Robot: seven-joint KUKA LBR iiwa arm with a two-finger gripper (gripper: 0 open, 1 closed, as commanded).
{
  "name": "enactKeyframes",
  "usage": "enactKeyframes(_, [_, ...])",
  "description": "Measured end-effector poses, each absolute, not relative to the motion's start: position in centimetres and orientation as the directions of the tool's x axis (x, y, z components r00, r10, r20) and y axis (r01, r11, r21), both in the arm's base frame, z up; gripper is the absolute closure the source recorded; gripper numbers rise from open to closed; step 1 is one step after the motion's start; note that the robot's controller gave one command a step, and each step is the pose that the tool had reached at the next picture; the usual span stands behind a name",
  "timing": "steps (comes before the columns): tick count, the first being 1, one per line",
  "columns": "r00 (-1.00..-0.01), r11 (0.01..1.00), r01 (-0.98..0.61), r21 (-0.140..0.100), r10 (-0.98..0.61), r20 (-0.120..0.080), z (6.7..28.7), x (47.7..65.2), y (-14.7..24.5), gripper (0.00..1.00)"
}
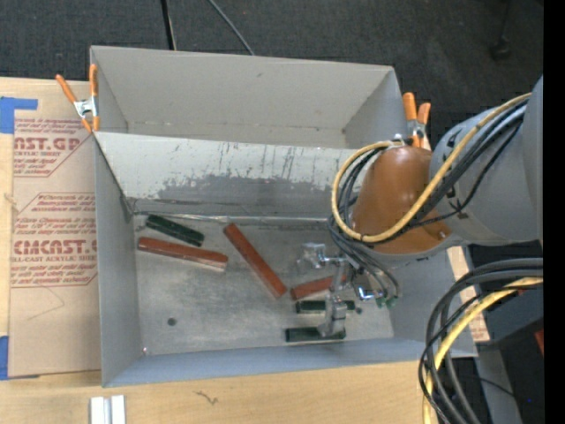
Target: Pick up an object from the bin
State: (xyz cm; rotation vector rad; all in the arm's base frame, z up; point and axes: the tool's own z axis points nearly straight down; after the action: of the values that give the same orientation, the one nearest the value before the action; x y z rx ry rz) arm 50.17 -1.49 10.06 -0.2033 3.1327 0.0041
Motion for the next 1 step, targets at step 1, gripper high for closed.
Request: enactKeyframes(1, [-0.998, 0.998, 0.067, 0.000, 0.067, -0.001, 9.95, 50.19, -3.98, 0.00])
